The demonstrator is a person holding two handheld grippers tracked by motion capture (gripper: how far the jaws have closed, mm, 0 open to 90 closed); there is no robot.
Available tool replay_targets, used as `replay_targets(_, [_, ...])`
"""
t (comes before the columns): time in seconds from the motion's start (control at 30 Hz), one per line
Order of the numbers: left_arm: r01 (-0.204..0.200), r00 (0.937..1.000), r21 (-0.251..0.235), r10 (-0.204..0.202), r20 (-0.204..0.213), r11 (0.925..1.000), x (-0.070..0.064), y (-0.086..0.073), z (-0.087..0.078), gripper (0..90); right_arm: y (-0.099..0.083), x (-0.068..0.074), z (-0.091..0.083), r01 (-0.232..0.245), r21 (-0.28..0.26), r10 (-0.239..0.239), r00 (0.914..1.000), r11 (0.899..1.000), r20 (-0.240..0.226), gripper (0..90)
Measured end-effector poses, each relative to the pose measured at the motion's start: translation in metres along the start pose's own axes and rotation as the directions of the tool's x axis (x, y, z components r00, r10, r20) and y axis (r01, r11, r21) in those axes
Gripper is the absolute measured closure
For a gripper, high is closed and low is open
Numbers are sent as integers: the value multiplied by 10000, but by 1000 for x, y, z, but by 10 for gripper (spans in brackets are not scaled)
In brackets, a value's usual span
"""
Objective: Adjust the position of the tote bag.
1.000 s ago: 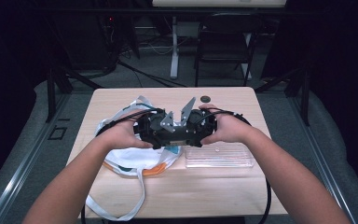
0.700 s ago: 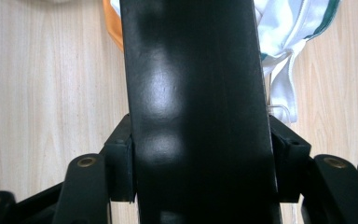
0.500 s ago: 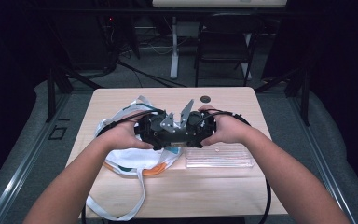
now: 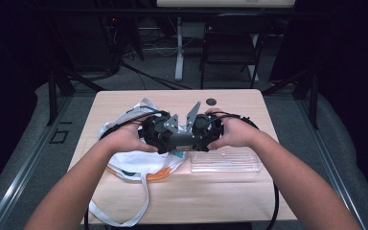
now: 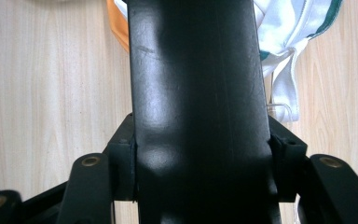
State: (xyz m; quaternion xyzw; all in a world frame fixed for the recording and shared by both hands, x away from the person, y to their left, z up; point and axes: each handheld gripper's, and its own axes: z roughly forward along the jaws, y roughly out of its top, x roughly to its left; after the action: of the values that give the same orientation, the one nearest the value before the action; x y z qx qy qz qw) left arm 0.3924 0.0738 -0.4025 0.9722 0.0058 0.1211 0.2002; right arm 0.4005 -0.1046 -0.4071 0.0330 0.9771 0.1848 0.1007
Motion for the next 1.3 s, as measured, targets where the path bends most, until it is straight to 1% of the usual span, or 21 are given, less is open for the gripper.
replay_targets(0.07, [26, 10000, -56, -27, -47, 10000, 1, 0, 0, 409, 0, -1, -2, 111, 94, -112, 9999, 9999, 53, 415])
replay_targets(0.17, [161, 9999, -117, -162, -51, 9998, 2, 0, -2, 403, -1, 0, -3, -90, -145, 91, 9999, 9999, 97, 416])
replay_targets(0.2, [197, 9998, -132, -199, -81, 9997, 2, 0, -2, 402, 0, -2, -5, 125, 70, -125, 9999, 9999, 21, 416])
replay_targets(0.23, [229, 9997, -139, -230, -74, 9996, 2, 0, -2, 401, -1, -1, -5, 23, -73, -22, 9999, 10000, 119, 416])
replay_targets(0.3, [390, 9992, -105, -390, -28, 9992, 2, 1, -2, 393, -1, -1, -6, 73, -14, -73, 9999, 10000, 132, 416])
replay_targets(0.37, [422, 9991, -95, -422, -51, 9991, 2, 1, -2, 390, -1, -1, -6, 65, -61, -64, 9999, 10000, 152, 416])
replay_targets(0.57, [662, 9978, -234, -661, 64, 9975, 4, 2, -3, 369, -2, -2, -6, -61, -187, 63, 9999, 9998, 104, 417])
replay_targets(0.63, [807, 9967, -325, -803, 134, 9962, 5, 1, -5, 348, -2, -2, -7, 0, -96, 1, 9999, 10000, 114, 417])
replay_targets(0.67, [838, 9965, -301, -835, 94, 9960, 5, 1, -5, 330, -2, -3, -7, -6, -100, 7, 9999, 9999, 107, 417])
replay_targets(0.73, [829, 9965, -252, -828, 61, 9962, 4, 1, -5, 327, -2, -3, -7, -43, -149, 45, 9999, 9999, 117, 417])
replay_targets(0.77, [836, 9965, -286, -838, -54, 9961, 4, 1, -6, 326, -2, -2, -7, -134, -218, 136, 9998, 9997, 109, 418])
replay_targets(0.83, [901, 9959, -343, -904, -84, 9953, 4, 0, -8, 318, -2, -3, -7, -52, -96, 53, 9999, 9999, 92, 418])
replay_targets(0.9, [913, 9956, -375, -920, -157, 9951, 5, -1, -10, 317, -3, -3, -7, -97, -146, 99, 9999, 9998, 89, 418])
replay_targets(0.93, [1027, 9946, -426, -1033, -128, 9938, 4, -2, -11, 316, -4, -3, -6, -128, -167, 129, 9999, 9998, 84, 418])
replay_targets(1.0, [1048, 9942, -448, -1057, -178, 9935, 4, -3, -12, 315, -4, -4, -8, 8, -5, -8, 10000, 10000, 96, 419])
replay_targets(1.03, [1084, 9939, -437, -1093, -176, 9931, 4, -4, -13, 315, -5, -3, -7, -171, -221, 174, 9998, 9996, 124, 419])
replay_targets(1.07, [1082, 9939, -410, -1091, -187, 9933, 5, -5, -15, 316, -6, -4, -9, -35, -41, 36, 9999, 10000, 141, 419])
replay_targets(1.1, [1146, 9931, -470, -1155, -183, 9923, 5, -6, -16, 316, -7, -4, -8, -138, -114, 140, 9997, 9998, 176, 418])
replay_targets(1.17, [1207, 9923, -517, -1220, -213, 9913, 6, -8, -18, 316, -9, -6, -10, -71, 75, 69, 9997, 9999, 224, 418])
replay_targets(1.2, [1261, 9916, -493, -1273, -221, 9908, 6, -9, -19, 316, -11, -6, -10, -156, 9, 156, 9996, 9999, 223, 419])
replay_targets(1.3, [1324, 9905, -440, -1338, -311, 9902, 7, -12, -21, 316, -15, -7, -11, -213, 100, 210, 9993, 9997, 300, 418])
